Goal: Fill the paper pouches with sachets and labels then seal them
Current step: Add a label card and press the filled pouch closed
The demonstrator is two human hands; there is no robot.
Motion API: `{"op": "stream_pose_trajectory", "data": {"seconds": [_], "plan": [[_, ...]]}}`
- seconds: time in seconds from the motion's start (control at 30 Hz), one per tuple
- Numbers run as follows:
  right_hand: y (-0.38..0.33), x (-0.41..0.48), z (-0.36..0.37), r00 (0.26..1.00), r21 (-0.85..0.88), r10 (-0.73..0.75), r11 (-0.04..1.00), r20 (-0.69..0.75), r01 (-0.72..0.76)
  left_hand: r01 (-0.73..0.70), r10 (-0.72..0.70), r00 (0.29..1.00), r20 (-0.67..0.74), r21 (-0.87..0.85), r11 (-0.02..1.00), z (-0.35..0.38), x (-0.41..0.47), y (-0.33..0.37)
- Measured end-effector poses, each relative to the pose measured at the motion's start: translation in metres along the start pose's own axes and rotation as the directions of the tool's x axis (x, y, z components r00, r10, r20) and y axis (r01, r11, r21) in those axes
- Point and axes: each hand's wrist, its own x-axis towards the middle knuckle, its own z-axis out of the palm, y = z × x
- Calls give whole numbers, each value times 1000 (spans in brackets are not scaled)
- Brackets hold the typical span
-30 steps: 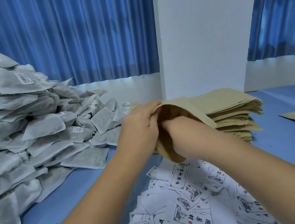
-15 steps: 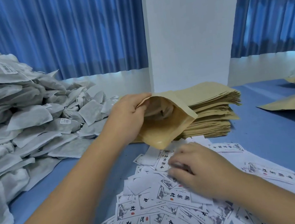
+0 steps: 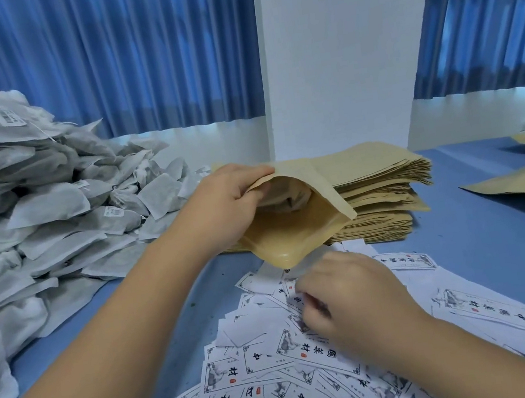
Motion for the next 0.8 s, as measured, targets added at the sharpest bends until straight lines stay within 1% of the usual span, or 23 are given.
{"op": "stream_pose_trajectory", "data": {"seconds": [0.07,0.17,0.23,0.3,0.37,0.43,0.5,0.57,0.67,0.73,0.8], "plan": [[1,1,-5,993,39,6,999,-117,-2,14,-14,1000,-21,-22,1000,1,0,1],[2,5,-17,945,120,11,992,-326,30,36,-39,998,-53,-68,997,1,-1,3],[3,9,-26,910,151,16,987,-413,51,51,-56,997,-60,-85,995,1,-1,6],[3,11,-33,894,153,10,986,-448,65,50,-57,996,-67,-94,994,0,-2,9],[3,12,-33,909,131,-5,989,-418,66,37,-47,996,-81,-112,993,-1,-3,14],[4,11,-27,941,91,-3,995,-338,36,21,-33,996,-86,-142,990,-3,-4,19],[5,10,-21,970,51,25,999,-244,-13,-8,-1,998,-66,-143,990,-4,-4,23],[6,11,-16,983,-32,42,998,-176,-49,-39,36,999,-26,-122,992,-4,-5,28],[5,14,-15,987,-210,2,977,-163,-37,-69,70,998,2,-100,993,-3,-5,32],[5,16,-17,984,-275,-21,961,-178,-29,-77,79,997,15,-95,992,-4,-5,35],[5,18,-19,987,-313,-15,949,-161,-37,-105,108,994,28,-81,991,-3,-6,36]]}}
